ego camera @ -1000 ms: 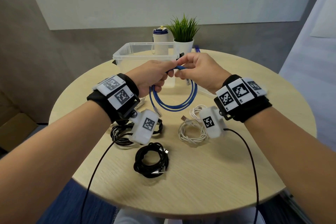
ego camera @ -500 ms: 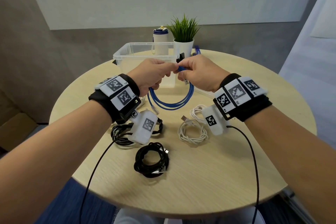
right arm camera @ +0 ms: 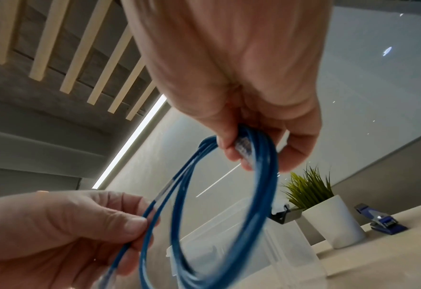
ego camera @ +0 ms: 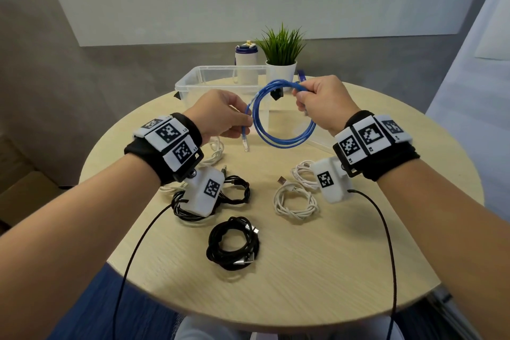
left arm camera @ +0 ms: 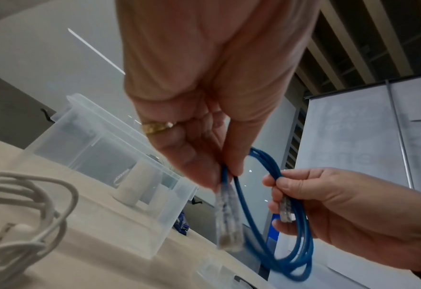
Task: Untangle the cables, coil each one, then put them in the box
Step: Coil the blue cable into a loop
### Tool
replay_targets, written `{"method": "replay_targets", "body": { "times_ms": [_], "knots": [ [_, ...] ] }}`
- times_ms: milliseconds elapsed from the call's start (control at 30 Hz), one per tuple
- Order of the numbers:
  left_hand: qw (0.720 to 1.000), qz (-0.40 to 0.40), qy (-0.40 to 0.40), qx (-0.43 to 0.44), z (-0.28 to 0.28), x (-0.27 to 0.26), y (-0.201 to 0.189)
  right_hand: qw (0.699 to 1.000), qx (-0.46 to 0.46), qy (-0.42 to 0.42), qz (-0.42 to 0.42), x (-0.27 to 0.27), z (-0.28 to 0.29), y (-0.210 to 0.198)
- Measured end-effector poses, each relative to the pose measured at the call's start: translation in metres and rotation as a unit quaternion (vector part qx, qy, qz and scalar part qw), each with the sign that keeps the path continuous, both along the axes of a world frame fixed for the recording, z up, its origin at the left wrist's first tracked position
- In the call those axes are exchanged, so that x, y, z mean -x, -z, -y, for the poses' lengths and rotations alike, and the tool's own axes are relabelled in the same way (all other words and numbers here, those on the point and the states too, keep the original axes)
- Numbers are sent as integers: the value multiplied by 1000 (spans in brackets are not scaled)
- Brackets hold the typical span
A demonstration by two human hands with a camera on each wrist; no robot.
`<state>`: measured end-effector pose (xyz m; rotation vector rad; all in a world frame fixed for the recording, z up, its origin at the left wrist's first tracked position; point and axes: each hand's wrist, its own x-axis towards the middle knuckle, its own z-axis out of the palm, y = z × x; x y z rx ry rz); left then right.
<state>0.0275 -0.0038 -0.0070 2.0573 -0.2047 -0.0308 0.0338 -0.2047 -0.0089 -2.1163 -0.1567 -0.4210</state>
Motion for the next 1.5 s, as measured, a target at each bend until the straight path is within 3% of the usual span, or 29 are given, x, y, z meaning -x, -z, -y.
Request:
{"method": "replay_targets", "body": {
  "times_ms": [200, 333, 467, 600, 700, 967, 1167, 1333, 1500],
  "knots": [
    [987, 116, -104, -38, -9, -7, -11, 998, 21, -10, -56, 3, 6, 4],
    [974, 166, -143, -58, -12, -11, -14, 985, -102, -91, -101, 13, 2, -4],
    [989, 103, -101, 22, -6, -10, -8, 962, -201, -157, -101, 19, -4, -13],
    [982, -8, 19, 188, -1, -2, -7, 968, -210, -111, -75, 16, -6, -13],
    [969, -50, 63, 232, 3, 3, -6, 976, -202, -69, -45, 13, -5, -8],
    [976, -19, 52, 213, 9, 8, -5, 981, -194, -27, -10, 8, -10, -4],
    [956, -102, 84, 261, 11, 9, -7, 982, -184, -41, -9, 9, -8, -4],
    [963, -90, 136, 214, 13, 12, -6, 978, -205, -41, -8, 7, -6, -5],
    [973, -97, 107, 179, 13, 13, -8, 975, -216, -56, -13, 8, -9, -6]
  ]
}}
